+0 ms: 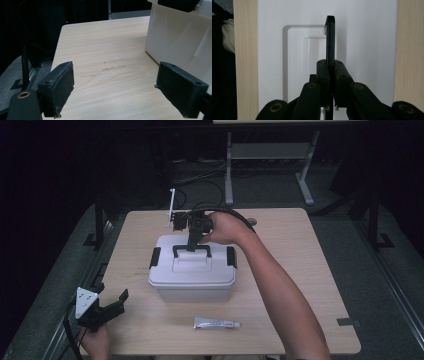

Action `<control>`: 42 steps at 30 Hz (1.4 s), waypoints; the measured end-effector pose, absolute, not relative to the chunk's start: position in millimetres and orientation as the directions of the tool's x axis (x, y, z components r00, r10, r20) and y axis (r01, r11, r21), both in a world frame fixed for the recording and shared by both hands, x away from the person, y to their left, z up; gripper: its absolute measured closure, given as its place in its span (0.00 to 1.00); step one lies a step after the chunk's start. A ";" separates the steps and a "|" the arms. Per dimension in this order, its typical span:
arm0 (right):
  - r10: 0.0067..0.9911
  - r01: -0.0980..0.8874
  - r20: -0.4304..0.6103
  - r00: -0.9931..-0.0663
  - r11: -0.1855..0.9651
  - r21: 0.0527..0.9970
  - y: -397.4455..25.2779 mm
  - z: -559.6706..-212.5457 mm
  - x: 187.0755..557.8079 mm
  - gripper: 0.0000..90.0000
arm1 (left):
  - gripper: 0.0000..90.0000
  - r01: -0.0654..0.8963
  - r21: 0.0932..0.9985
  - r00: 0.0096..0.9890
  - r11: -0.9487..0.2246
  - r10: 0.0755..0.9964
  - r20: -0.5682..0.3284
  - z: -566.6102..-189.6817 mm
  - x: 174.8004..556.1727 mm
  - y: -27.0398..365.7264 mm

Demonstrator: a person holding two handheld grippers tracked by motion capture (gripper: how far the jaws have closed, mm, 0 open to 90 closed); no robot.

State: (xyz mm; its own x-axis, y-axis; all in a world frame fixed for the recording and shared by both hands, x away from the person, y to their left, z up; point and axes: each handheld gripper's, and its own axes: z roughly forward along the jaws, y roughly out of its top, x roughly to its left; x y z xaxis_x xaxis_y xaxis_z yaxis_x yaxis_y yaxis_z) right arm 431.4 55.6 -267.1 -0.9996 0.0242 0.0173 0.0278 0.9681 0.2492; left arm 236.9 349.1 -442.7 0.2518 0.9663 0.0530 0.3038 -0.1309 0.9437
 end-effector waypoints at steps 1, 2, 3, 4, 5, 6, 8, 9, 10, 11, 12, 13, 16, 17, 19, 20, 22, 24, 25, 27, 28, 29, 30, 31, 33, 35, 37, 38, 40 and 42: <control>0.026 0.029 0.016 -1.000 0.967 0.252 55.5 -266.7 431.2 0.94 | 0.15 0.304 0.944 0.250 -0.127 0.967 0.050 -442.8 236.9 349.2; 0.029 0.032 0.017 -0.999 0.967 0.253 55.3 -266.4 431.0 0.94 | 0.15 0.306 0.944 0.250 -0.126 0.967 0.048 -442.7 236.8 349.6; 0.027 0.030 0.016 -1.000 0.967 0.254 55.2 -265.9 431.0 0.94 | 0.15 0.306 0.944 0.251 -0.126 0.967 0.048 -442.8 236.9 349.9; 0.025 0.028 0.013 -1.000 0.967 0.254 54.9 -265.4 430.8 0.94 | 0.15 0.306 0.944 0.250 -0.127 0.967 0.049 -442.7 236.8 349.8; 0.027 0.029 0.013 -1.000 0.966 0.256 54.6 -264.6 430.5 0.94 | 0.15 0.305 0.944 0.250 -0.127 0.967 0.050 -442.7 236.7 349.7; 0.027 0.029 0.012 -1.000 0.966 0.257 54.4 -264.2 430.3 0.94 | 0.15 0.304 0.944 0.249 -0.128 0.967 0.050 -442.7 236.8 349.4; 0.028 0.029 0.007 -1.000 0.965 0.261 53.9 -263.1 429.2 0.94 | 0.15 0.304 0.944 0.250 -0.131 0.967 0.053 -442.6 236.8 349.1; 0.029 0.030 0.006 -1.000 0.965 0.261 53.6 -262.4 428.6 0.94 | 0.15 0.303 0.944 0.251 -0.130 0.967 0.053 -442.6 236.8 349.0; 0.027 0.027 0.003 -1.000 0.964 0.263 53.4 -261.9 428.4 0.94 | 0.15 0.302 0.944 0.250 -0.130 0.967 0.053 -442.5 236.8 348.9; 0.027 0.026 0.000 -1.000 0.965 0.262 53.1 -260.7 427.9 0.94 | 0.15 0.302 0.944 0.250 -0.130 0.967 0.053 -442.5 236.8 348.8; 0.028 0.026 -0.003 -1.000 0.964 0.264 52.9 -260.1 427.7 0.94 | 0.15 0.303 0.944 0.250 -0.130 0.967 0.053 -442.5 236.7 348.8; 0.029 0.027 -0.005 -1.000 0.964 0.265 52.5 -258.9 427.1 0.94 | 0.15 0.303 0.944 0.250 -0.131 0.967 0.054 -442.6 236.7 348.8; 0.030 0.025 -0.015 -0.999 0.962 0.272 51.0 -255.7 426.5 0.94 | 0.15 0.303 0.944 0.250 -0.132 0.967 0.055 -442.5 236.7 348.6; 0.032 0.027 -0.016 -0.999 0.961 0.275 50.4 -254.5 426.0 0.94 | 0.15 0.303 0.944 0.249 -0.132 0.967 0.056 -442.6 236.7 348.7; 0.034 0.026 -0.023 -0.999 0.960 0.279 49.3 -251.6 425.5 0.94 | 0.15 0.304 0.944 0.248 -0.131 0.967 0.054 -442.7 236.5 348.9; 0.032 0.024 -0.025 -0.999 0.960 0.279 48.9 -250.8 425.6 0.94 | 0.15 0.304 0.944 0.246 -0.130 0.968 0.054 -442.7 236.5 349.1; 0.034 0.023 -0.032 -0.999 0.960 0.280 48.4 -247.9 424.6 0.94 | 0.15 0.304 0.944 0.243 -0.129 0.969 0.055 -442.5 236.0 349.9; 0.037 0.027 -0.029 -0.999 0.959 0.283 48.1 -245.0 423.9 0.94 | 0.15 0.304 0.944 0.242 -0.128 0.969 0.054 -442.5 236.1 350.3; 0.036 0.025 -0.034 -0.999 0.958 0.284 48.1 -243.3 423.1 0.94 | 0.15 0.302 0.945 0.241 -0.126 0.969 0.052 -442.6 236.1 350.2; 0.035 0.021 -0.042 -0.999 0.958 0.287 47.7 -240.3 422.0 0.94 | 0.15 0.302 0.945 0.240 -0.125 0.969 0.052 -442.6 236.1 350.0; 0.034 0.021 -0.041 -0.999 0.957 0.290 47.1 -238.5 421.6 0.94 | 0.15 0.302 0.945 0.241 -0.126 0.969 0.052 -442.5 236.0 350.0; 0.037 0.024 -0.040 -0.999 0.956 0.293 46.5 -236.7 421.0 0.94 | 0.15 0.302 0.945 0.242 -0.128 0.969 0.054 -442.5 235.9 350.1; 0.035 0.020 -0.045 -0.998 0.954 0.298 45.6 -234.9 420.3 0.94 | 0.15 0.302 0.945 0.242 -0.126 0.969 0.052 -442.6 236.0 349.9; 0.039 0.024 -0.045 -0.998 0.954 0.300 44.6 -233.3 419.4 0.94 | 0.15 0.303 0.945 0.242 -0.126 0.969 0.052 -442.6 236.1 349.9; 0.041 0.026 -0.045 -0.998 0.953 0.303 41.8 -230.3 418.3 0.94 | 0.15 0.305 0.943 0.243 -0.132 0.968 0.057 -442.6 236.0 350.3; 0.043 0.026 -0.050 -0.998 0.952 0.304 38.3 -228.3 417.2 0.94 | 0.15 0.307 0.942 0.243 -0.133 0.968 0.057 -442.6 235.6 350.3; 0.049 0.032 -0.052 -0.997 0.953 0.302 34.3 -226.6 415.9 0.94 | 0.15 0.309 0.942 0.241 -0.132 0.969 0.057 -442.8 235.3 350.5; 0.053 0.034 -0.054 -0.997 0.952 0.304 31.6 -225.7 415.2 0.94 | 0.15 0.309 0.942 0.240 -0.132 0.969 0.058 -442.8 235.3 350.8; 0.053 0.032 -0.057 -0.997 0.950 0.310 27.5 -224.9 414.6 0.94 | 0.15 0.308 0.943 0.238 -0.128 0.970 0.054 -442.8 235.1 351.2; 0.063 0.042 -0.057 -0.996 0.951 0.307 23.3 -224.0 412.9 0.94 | 0.15 0.308 0.942 0.237 -0.130 0.970 0.056 -442.9 235.1 351.6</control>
State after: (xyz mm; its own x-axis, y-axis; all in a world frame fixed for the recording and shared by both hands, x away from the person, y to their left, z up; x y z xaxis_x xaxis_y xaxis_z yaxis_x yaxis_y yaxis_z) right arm 412.9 23.3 -224.0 -0.9964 0.0626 -0.0571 0.0422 0.9508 0.3069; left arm 235.1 351.6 -442.9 0.2371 0.9698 0.0565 0.3082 -0.1302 0.9424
